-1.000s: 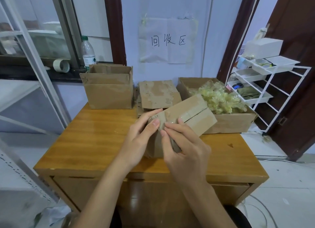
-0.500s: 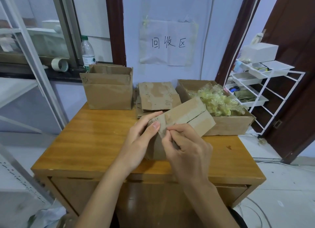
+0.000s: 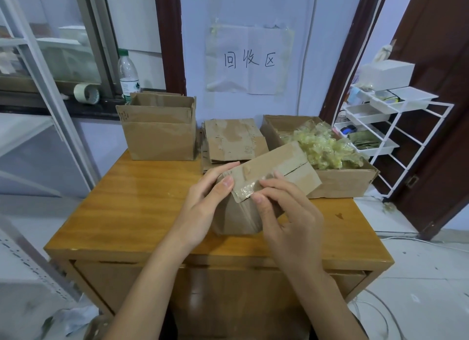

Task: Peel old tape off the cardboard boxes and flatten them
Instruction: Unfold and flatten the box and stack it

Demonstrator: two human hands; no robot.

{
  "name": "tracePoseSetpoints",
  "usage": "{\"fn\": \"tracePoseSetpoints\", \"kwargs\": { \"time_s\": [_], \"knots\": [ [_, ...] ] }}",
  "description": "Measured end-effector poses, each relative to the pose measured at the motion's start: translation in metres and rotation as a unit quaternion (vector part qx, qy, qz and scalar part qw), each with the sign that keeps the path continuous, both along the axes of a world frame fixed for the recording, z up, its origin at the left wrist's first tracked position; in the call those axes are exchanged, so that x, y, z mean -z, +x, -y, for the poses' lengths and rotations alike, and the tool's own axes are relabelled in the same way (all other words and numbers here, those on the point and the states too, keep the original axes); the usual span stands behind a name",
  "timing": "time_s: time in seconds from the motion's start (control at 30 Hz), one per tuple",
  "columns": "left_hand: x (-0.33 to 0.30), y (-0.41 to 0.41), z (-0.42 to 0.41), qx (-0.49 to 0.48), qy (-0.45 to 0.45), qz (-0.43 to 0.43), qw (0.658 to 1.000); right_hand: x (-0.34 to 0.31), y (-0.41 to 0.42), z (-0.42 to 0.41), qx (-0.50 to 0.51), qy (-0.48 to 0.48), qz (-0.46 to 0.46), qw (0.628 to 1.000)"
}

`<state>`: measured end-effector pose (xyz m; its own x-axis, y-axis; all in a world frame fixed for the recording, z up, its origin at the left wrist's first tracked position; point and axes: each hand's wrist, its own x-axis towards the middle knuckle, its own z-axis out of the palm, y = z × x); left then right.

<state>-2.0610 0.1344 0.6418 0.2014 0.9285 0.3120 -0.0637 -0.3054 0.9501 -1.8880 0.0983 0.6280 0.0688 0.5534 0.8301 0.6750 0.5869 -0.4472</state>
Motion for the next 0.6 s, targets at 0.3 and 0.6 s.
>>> {"fn": "tracePoseSetpoints", "kwargs": {
  "time_s": [0.3,0.6],
  "knots": [
    [-0.007,-0.003,-0.015,-0.01,0.015,-0.011,1.0,-0.018,0.013,-0.014,-0.049,-0.038,0.112,0.992],
    [-0.011,-0.021,-0.042,-0.057,0.009,-0.007,0.998,-0.037,0.043,-0.021,0.039,-0.025,0.116,0.992]
  ]
}}
